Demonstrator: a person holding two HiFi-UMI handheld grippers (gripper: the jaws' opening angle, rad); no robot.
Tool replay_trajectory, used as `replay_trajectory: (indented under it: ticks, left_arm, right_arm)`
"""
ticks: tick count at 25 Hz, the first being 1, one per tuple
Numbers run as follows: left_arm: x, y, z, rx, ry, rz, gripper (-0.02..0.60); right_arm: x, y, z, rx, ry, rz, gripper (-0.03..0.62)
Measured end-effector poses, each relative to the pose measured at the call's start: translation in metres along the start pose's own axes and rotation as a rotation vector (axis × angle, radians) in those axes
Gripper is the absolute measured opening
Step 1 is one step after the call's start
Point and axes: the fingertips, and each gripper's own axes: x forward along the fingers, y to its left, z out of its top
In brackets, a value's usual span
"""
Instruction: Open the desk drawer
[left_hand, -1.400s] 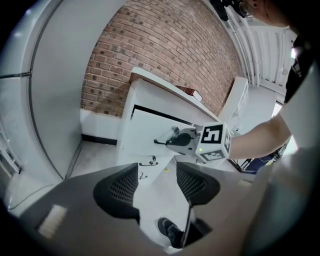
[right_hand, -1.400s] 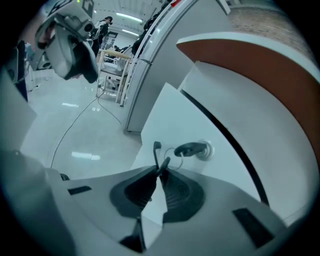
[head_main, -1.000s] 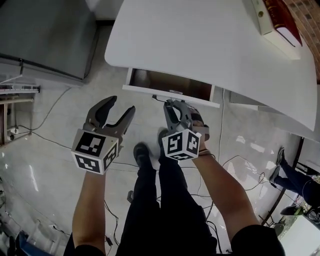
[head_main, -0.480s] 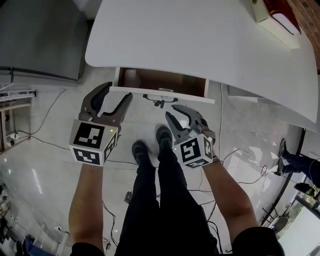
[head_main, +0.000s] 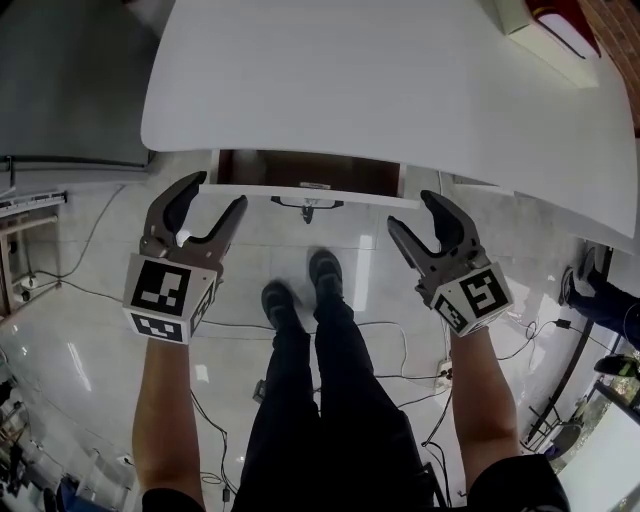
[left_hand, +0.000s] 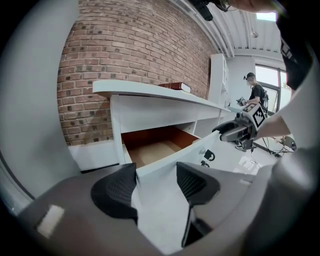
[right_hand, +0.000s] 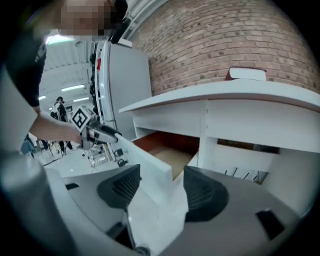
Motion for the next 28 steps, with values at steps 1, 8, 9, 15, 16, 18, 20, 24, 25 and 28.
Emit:
replay_trajectory:
  ticks: [1, 8, 9, 15, 16, 18, 20, 24, 25, 28]
  left_arm:
    - [0.0, -0.001, -0.001, 0.01, 0.005, -0.005, 0.249]
    - [-0.01, 0.005, -0.004, 0.011, 0.007, -0.04, 0.249]
    - [-0.012, 0.003, -0.009, 0.017, 0.02, -0.045, 0.249]
    - [-0.016, -0.011, -0.044, 0.083, 0.096, -0.055, 0.244]
    - [-0.016, -0.012, -0.046, 0.084, 0.096, -0.051, 0.243]
    - [-0.018, -0.012, -0.049, 0.081, 0.095, -0.036, 0.244]
    - [-0.019, -0.013, -0.051, 0.073, 0.097, -0.025, 0.244]
    - [-0.025, -0.019, -0.06, 0.076, 0.12, -0.033, 0.244]
    - [-0.027, -0.021, -0.064, 0.081, 0.127, -0.037, 0.244]
    - [-0.032, -0.028, -0.074, 0.087, 0.148, -0.047, 0.24]
  right_arm:
    - [0.004, 0.001, 0.009, 0.009, -0.023, 0.017, 0.241]
    - [0.026, 0.024, 0.019, -0.086, -0.006, 0.049, 0.236]
    - [0.027, 0.028, 0.013, -0.14, 0.024, 0.049, 0.23]
    - [0.026, 0.046, -0.031, -0.405, 0.241, 0.069, 0.153]
    - [0.026, 0.047, -0.033, -0.423, 0.26, 0.069, 0.149]
    - [0.027, 0.05, -0.036, -0.439, 0.284, 0.071, 0.141]
    - [0.027, 0.052, -0.039, -0.44, 0.299, 0.078, 0.138]
    - [0.021, 0.061, -0.048, -0.442, 0.322, 0.096, 0.135]
    - [0.019, 0.063, -0.052, -0.442, 0.326, 0.1, 0.135]
    - [0.015, 0.072, -0.059, -0.42, 0.333, 0.109, 0.133]
